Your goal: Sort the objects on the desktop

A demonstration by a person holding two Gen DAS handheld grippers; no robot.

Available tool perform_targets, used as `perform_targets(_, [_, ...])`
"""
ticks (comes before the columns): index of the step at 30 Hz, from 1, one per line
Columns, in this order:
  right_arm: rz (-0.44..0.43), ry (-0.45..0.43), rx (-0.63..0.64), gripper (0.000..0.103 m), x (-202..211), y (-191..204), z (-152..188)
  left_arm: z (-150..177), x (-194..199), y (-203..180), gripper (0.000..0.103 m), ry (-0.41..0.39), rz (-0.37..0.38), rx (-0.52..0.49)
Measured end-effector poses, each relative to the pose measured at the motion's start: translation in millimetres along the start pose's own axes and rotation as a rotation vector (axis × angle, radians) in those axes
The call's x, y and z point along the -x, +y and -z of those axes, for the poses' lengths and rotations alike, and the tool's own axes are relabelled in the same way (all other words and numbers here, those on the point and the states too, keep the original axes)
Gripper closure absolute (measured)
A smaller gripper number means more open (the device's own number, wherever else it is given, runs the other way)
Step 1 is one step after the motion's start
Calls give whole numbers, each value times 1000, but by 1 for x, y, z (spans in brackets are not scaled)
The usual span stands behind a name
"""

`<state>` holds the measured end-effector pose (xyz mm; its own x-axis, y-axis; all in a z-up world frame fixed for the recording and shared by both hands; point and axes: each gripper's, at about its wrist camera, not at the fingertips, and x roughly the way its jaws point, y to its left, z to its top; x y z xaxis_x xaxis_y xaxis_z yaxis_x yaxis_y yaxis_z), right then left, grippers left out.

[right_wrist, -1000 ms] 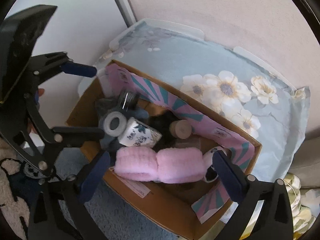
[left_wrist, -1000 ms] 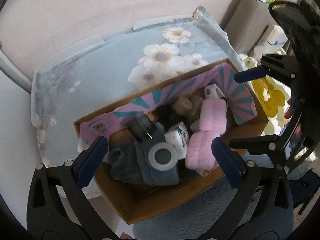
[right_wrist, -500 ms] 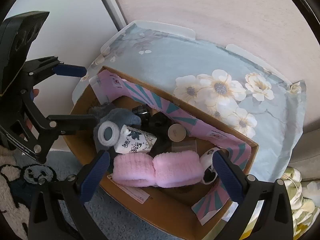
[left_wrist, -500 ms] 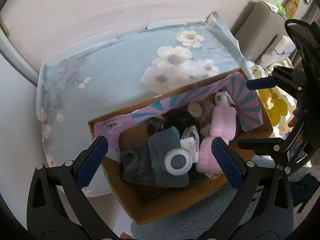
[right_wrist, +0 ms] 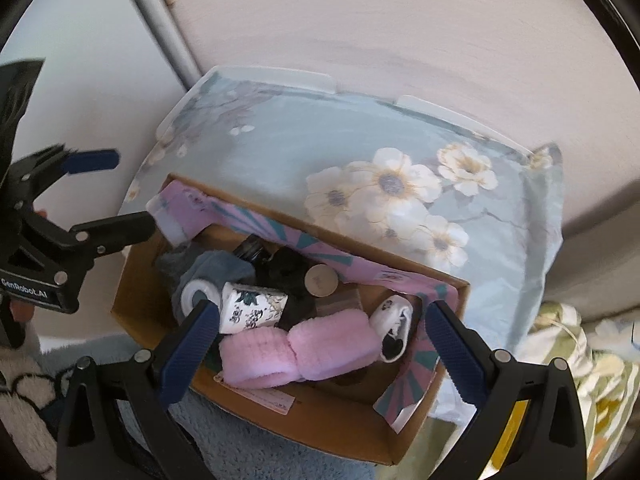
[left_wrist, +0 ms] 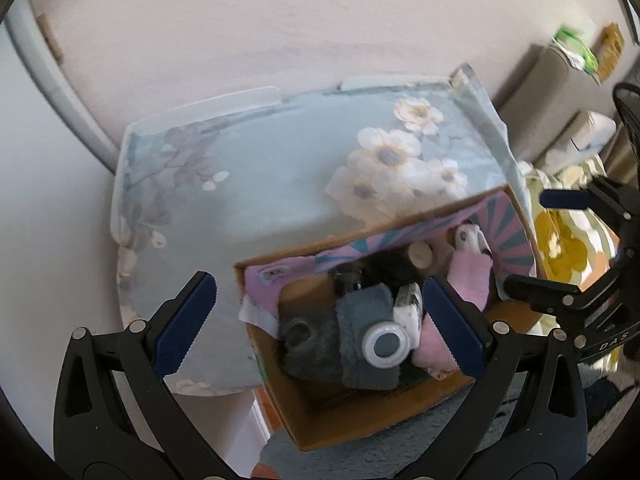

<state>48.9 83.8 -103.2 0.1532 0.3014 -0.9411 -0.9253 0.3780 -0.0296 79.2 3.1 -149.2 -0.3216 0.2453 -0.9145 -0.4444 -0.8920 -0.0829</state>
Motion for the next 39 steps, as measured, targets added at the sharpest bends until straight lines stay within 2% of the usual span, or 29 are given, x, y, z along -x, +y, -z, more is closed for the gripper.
perform_targets(6, [49, -20, -102, 0, 10, -12, -4, -8, 10, 16, 0, -31, -58, 79])
perform_targets(11, [95, -44, -137, 0, 16, -17, -8, -14, 17, 27, 0, -66, -104, 151])
perform_targets(18, [118, -75, -217, 0, 19, -16, -8, -8, 22, 24, 0, -95, -156, 182])
perform_targets(31, [165, -81, -256, 0, 15, -14, 3, 2, 22, 19, 0, -101, -134, 211])
perform_targets(39, [168, -99, -253, 0, 17, -16, 3, 4, 26, 17, 0, -121, -159, 213])
